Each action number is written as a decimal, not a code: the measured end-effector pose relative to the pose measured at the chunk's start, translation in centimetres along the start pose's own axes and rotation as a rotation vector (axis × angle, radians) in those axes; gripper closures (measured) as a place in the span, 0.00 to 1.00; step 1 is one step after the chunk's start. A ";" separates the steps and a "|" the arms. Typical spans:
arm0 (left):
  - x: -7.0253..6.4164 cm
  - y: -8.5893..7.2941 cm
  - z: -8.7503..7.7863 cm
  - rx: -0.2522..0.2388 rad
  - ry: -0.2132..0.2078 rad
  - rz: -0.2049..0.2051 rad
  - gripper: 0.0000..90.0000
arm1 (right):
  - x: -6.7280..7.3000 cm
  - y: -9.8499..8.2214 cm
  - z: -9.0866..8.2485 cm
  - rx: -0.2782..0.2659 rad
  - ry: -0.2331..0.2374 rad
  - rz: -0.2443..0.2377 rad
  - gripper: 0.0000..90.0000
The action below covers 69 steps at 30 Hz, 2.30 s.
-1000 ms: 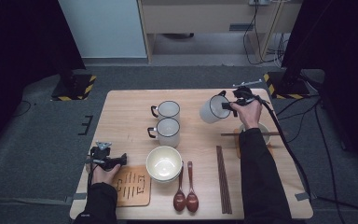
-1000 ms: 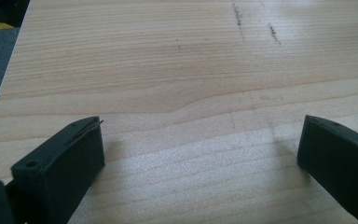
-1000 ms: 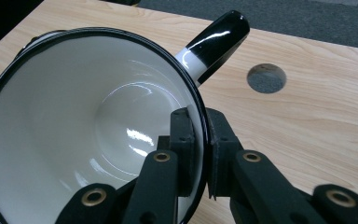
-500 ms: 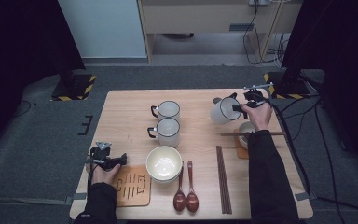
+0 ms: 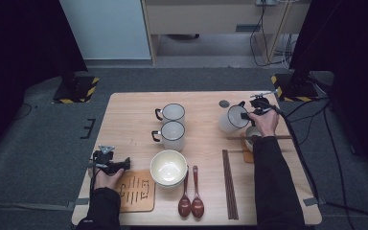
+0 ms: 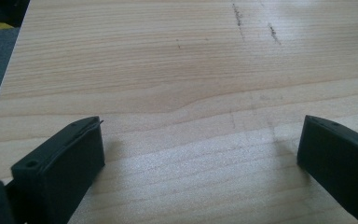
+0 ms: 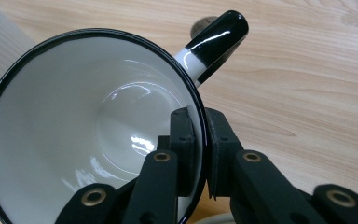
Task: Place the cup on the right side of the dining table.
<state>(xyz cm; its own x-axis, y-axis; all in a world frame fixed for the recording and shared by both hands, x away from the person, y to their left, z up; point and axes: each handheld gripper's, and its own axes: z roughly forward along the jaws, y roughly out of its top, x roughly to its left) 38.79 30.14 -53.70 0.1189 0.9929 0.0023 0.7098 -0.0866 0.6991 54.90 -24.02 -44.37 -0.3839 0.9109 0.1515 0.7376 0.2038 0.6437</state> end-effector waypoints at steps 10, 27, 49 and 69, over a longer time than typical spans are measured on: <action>0.0 0.0 0.0 0.000 0.000 0.000 0.00 | -0.1 -0.5 1.3 0.050 -0.070 -0.029 0.92; 0.0 0.0 0.0 0.000 0.000 0.000 0.00 | 0.1 -0.2 2.0 -0.038 -0.121 0.005 0.91; 0.0 0.0 0.0 0.000 0.001 0.000 0.00 | 0.9 -0.1 -1.2 -0.154 -0.088 -0.011 0.67; 0.0 0.0 0.0 0.000 0.000 0.000 0.00 | -1.3 -7.4 -11.6 -0.316 -0.001 0.044 0.30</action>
<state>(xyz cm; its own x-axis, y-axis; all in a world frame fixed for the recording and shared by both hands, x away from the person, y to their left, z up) 38.79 30.13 -53.69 0.1187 0.9929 0.0027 0.7100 -0.0867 0.6988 43.48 -30.84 -40.66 -0.3547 0.9167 0.1841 0.5448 0.0427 0.8375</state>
